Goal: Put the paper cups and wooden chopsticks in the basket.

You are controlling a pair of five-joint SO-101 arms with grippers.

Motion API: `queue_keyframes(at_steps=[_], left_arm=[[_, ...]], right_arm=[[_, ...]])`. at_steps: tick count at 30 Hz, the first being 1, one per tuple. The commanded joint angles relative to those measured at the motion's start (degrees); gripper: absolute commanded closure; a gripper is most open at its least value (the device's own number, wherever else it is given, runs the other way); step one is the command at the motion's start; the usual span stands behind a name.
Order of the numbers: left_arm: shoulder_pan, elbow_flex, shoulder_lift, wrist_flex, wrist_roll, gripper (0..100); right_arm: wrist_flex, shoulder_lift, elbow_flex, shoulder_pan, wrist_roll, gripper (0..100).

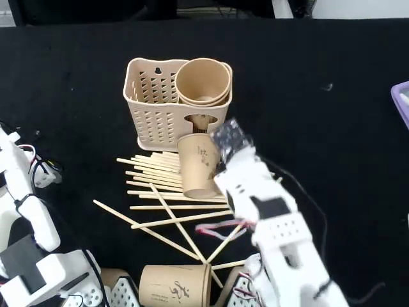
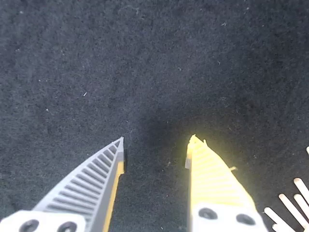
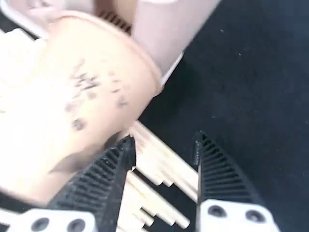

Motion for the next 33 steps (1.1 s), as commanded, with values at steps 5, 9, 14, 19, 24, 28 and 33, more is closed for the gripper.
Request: queue_keyframes(at_steps=[5, 9, 14, 19, 24, 28, 33], left_arm=[[0.5, -0.8, -1.8, -0.6, 0.1, 79], [0.5, -0.8, -1.8, -0.6, 0.1, 79], [0.5, -0.8, -1.8, -0.6, 0.1, 79], [0.5, -0.8, -1.8, -0.6, 0.1, 79], [0.5, -0.8, -1.8, -0.6, 0.1, 79], [0.5, -0.8, -1.8, -0.6, 0.1, 79], [2.2, -0.7, -1.8, -0.6, 0.1, 79]], right_arm=[[16.1, -29.5, 5.2, -13.1, 0.6, 80.1], [21.8, -41.5, 7.8, -20.4, 0.6, 80.1], [21.9, -53.0, 13.1, -21.8, 0.6, 80.1], [25.3, -54.5, 9.2, -21.2, 0.4, 80.1], [29.5, -53.5, 1.0, -16.7, 0.5, 80.1], [29.8, -50.4, 2.9, -14.4, 0.1, 80.1], [30.1, -47.5, 3.8, -14.5, 0.1, 79.8]])
